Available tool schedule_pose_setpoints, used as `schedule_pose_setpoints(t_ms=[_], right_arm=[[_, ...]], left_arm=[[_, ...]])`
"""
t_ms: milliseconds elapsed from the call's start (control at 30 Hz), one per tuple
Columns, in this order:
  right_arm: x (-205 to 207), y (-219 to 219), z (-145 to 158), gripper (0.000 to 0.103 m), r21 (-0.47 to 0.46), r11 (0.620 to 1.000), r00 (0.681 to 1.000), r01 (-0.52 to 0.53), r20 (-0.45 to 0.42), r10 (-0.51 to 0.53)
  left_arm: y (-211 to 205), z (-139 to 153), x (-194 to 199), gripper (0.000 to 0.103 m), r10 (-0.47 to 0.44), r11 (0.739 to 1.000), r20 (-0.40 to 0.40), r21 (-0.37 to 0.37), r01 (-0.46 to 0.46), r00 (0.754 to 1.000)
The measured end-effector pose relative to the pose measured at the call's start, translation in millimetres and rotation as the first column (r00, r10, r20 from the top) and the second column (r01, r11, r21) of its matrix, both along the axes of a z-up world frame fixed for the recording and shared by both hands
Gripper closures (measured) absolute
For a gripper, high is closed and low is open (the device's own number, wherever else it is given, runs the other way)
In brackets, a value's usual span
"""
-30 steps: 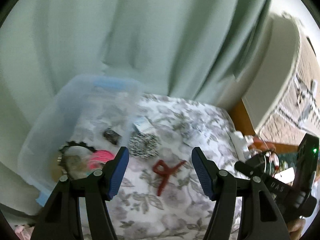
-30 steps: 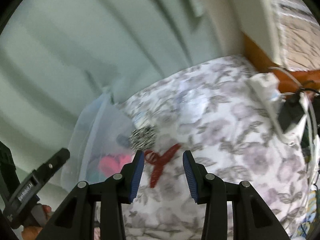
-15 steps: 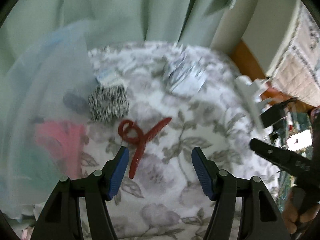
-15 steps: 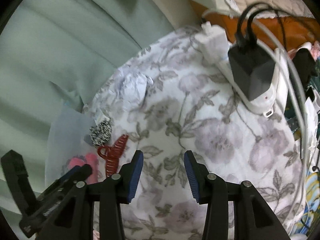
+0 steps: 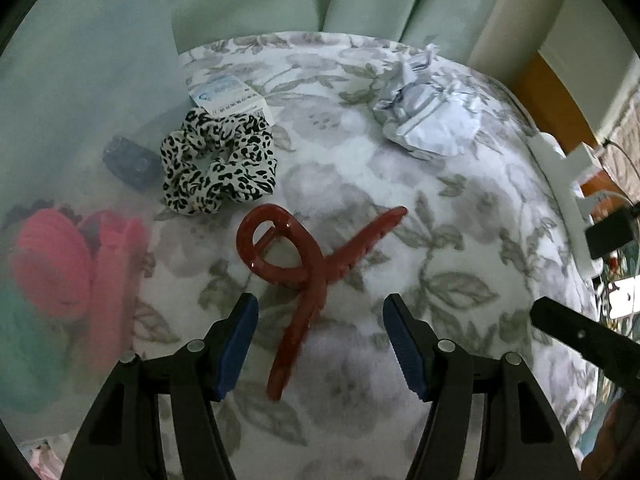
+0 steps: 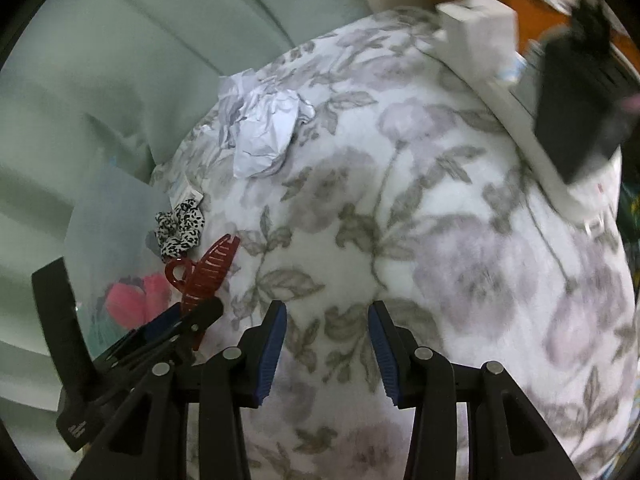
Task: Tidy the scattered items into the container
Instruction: 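Grasp the red claw clip with the left tool while the right tool grasps the crumpled white paper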
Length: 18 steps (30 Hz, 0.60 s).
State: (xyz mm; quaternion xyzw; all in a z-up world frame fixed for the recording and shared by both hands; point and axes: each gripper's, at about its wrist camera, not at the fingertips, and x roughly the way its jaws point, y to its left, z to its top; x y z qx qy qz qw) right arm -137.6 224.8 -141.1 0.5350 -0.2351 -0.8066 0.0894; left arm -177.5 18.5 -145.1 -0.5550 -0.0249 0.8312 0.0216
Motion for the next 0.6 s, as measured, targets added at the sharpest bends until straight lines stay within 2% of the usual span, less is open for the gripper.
schedule_pose_setpoints(t_ms=[67,133,167,300,433,600], right_arm=[[-10,-1,4,0.052,0.02,1.0,0.999,-0.01,-0.031,0.011],[-23,-1,8,0.041,0.022,1.0,0.998,-0.013,-0.06,0.014],[-30,-1,11,0.04,0.02,1.0,0.997,-0.013,-0.075,0.015],[-64,-7,13,0.028,-0.005,1.0,0.993,-0.005,-0.119,0.005],[-102,-17,9,0.028,-0.032,0.999,0.99,-0.016,-0.14,0.011],[-136,-26,2,0.027,-0.012,1.0,0.99,-0.004,-0.143,0.002]], left_arm=[[0,-2,-4,0.038,0.005,1.0,-0.01,0.001,-0.005,1.0],[-1,-4,-7,0.041,0.011,1.0,-0.023,0.001,-0.011,1.0],[-2,-5,-9,0.045,0.016,1.0,-0.028,0.005,-0.016,0.999],[-8,-6,-14,0.05,0.028,0.998,-0.039,0.064,-0.025,0.999],[-11,-8,-18,0.05,0.028,0.996,-0.047,0.089,-0.024,0.998],[-14,-8,-20,0.05,0.024,0.995,-0.053,0.101,-0.019,0.998]])
